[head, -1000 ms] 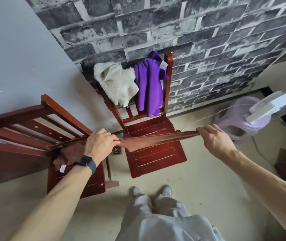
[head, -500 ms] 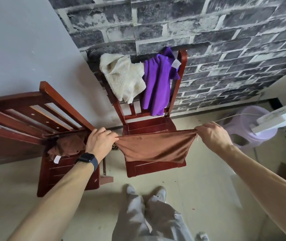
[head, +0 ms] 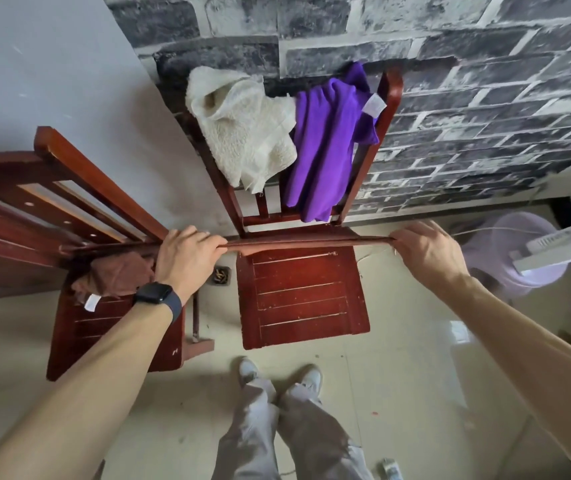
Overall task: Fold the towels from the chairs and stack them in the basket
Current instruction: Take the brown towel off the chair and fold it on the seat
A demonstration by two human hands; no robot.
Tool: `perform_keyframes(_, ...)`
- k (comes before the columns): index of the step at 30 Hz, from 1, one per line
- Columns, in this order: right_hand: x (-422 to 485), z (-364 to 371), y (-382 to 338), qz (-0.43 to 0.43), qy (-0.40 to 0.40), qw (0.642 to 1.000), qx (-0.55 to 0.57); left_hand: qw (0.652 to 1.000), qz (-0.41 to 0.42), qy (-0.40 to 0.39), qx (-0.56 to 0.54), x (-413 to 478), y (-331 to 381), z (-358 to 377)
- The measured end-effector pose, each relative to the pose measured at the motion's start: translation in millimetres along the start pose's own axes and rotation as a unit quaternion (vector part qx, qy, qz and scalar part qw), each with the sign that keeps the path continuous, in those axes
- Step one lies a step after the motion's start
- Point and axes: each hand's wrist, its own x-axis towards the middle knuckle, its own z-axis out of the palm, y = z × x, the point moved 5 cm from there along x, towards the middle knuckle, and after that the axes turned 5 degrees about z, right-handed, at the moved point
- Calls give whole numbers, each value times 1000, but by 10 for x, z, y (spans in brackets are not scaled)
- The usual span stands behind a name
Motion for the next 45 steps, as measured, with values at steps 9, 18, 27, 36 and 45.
perform_keyframes(9,-968,1389,250,110,-151,982,12,991,-3,-128,-50,-1025,394,1256)
perform_keyframes(18,-1903,2405,262,193,-319,928,20,942,-100,-285,-147,-1823,609,2256)
perform_keyframes(27,-1223,2704,529,472,-216,747,416,698,-422,-240,-526,-1196,107,2625)
perform_keyframes(36,-415,3590,627,489,-96,752,431,659,-515,-97,-539,-784,-141,3661)
perform_keyframes(45,-171,3716,574,452,-76,837,298,734,-504,-70,-449,-672,-227,3893)
